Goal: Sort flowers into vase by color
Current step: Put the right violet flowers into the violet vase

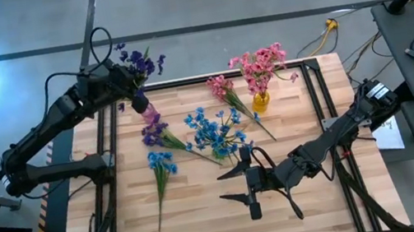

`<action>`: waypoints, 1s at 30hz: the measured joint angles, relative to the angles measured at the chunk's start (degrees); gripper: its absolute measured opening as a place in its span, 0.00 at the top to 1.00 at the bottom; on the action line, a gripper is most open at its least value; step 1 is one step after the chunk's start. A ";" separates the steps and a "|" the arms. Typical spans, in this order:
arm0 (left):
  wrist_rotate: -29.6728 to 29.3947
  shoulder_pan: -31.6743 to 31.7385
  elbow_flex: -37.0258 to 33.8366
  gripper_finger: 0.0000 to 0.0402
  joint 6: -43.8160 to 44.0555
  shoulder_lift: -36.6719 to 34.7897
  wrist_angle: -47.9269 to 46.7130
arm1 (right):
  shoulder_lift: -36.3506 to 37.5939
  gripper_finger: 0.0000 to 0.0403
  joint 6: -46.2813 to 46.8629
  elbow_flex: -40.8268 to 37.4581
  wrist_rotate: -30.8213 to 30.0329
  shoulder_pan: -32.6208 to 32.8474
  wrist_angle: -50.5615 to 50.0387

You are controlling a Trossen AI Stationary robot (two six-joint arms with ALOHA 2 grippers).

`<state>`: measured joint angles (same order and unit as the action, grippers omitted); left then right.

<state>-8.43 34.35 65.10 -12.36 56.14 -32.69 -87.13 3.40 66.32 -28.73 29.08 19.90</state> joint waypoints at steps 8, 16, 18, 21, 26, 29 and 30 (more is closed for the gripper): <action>-0.02 0.00 -0.93 1.00 0.00 0.00 0.15 | 0.00 0.45 0.02 0.00 0.02 0.02 0.00; -0.04 0.00 -2.30 1.00 0.03 0.00 0.78 | 0.00 0.45 0.02 0.00 0.04 0.02 0.00; -0.04 0.00 -2.71 1.00 0.35 0.00 1.03 | 0.00 0.45 0.02 0.00 0.04 0.02 0.00; -0.05 -0.01 -3.14 1.00 0.56 0.00 1.64 | 0.00 0.45 0.04 0.00 0.07 0.02 0.00; -0.07 0.00 -3.36 1.00 1.09 0.00 2.53 | 0.00 0.45 0.04 0.00 0.07 0.01 0.00; -0.07 0.00 -3.43 1.00 1.10 0.00 2.50 | 0.00 0.45 0.04 0.00 0.07 0.02 0.00; -0.07 0.00 -3.43 1.00 1.24 0.00 2.49 | -0.02 0.45 0.04 0.00 0.07 0.00 0.00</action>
<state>-8.49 34.35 61.67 -11.12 56.14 -30.20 -87.15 3.44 66.32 -28.67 29.08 19.90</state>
